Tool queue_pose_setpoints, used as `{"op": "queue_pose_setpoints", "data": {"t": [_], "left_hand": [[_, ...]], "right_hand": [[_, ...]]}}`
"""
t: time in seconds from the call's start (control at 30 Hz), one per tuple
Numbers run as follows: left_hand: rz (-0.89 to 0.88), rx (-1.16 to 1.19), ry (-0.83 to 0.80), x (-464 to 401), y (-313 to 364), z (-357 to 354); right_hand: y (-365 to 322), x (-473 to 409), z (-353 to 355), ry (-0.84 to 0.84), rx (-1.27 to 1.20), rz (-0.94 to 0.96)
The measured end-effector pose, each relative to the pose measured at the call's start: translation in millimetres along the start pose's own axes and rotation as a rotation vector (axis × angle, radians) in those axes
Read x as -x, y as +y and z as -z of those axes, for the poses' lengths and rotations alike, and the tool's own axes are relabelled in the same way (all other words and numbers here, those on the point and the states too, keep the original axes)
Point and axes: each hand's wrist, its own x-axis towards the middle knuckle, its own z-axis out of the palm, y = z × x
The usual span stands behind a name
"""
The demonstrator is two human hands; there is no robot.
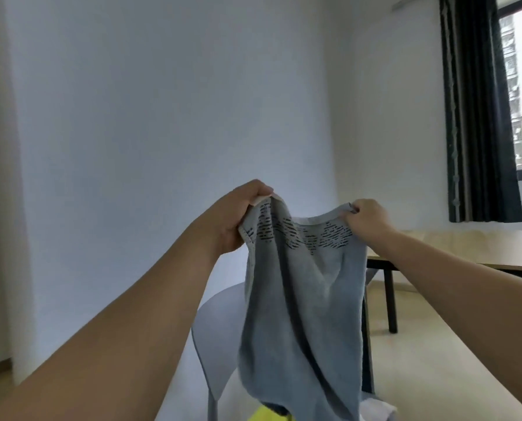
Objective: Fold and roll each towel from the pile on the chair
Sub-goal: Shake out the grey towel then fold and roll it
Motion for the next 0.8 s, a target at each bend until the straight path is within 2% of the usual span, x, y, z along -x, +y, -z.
{"op": "queue_pose_setpoints", "data": {"t": [0.1,0.17,0.27,0.4,0.43,0.47,0.53,0.6,0.67,0.8], "left_hand": [[-0.112,0.291,-0.187,5,16,-22],[-0.172,0.285,-0.262,6,20,-34],[-0.252,0.182,-0.186,7,23,-38],[-0.369,0.386,-0.100,9,30,-24],[-0.407,0.340,-0.086,10,33,-23],[-0.437,0.184,-0.027,10,36,-23],[-0.466,-0.285,0.117,9,39,-27],[-0.408,-0.596,0.111,4,41,-30],[-0.336,-0.727,0.058,-1,38,-29],[-0.387,-0.875,0.152,-10,26,-20]], "right_hand": [[-3,-2,6,0.065,-0.127,-0.113],[-4,-4,9,0.096,-0.199,-0.166],[-6,-4,16,0.088,-0.174,-0.191],[-19,-1,21,0.045,-0.108,-0.044],[-24,-1,22,0.016,-0.134,-0.030],[-30,-2,24,-0.021,-0.172,-0.015],[-43,-2,26,-0.082,-0.225,0.041],[-56,1,29,-0.104,-0.238,0.102],[-70,7,33,-0.156,-0.252,0.109],[-81,22,45,-0.430,-0.379,0.049]]}}
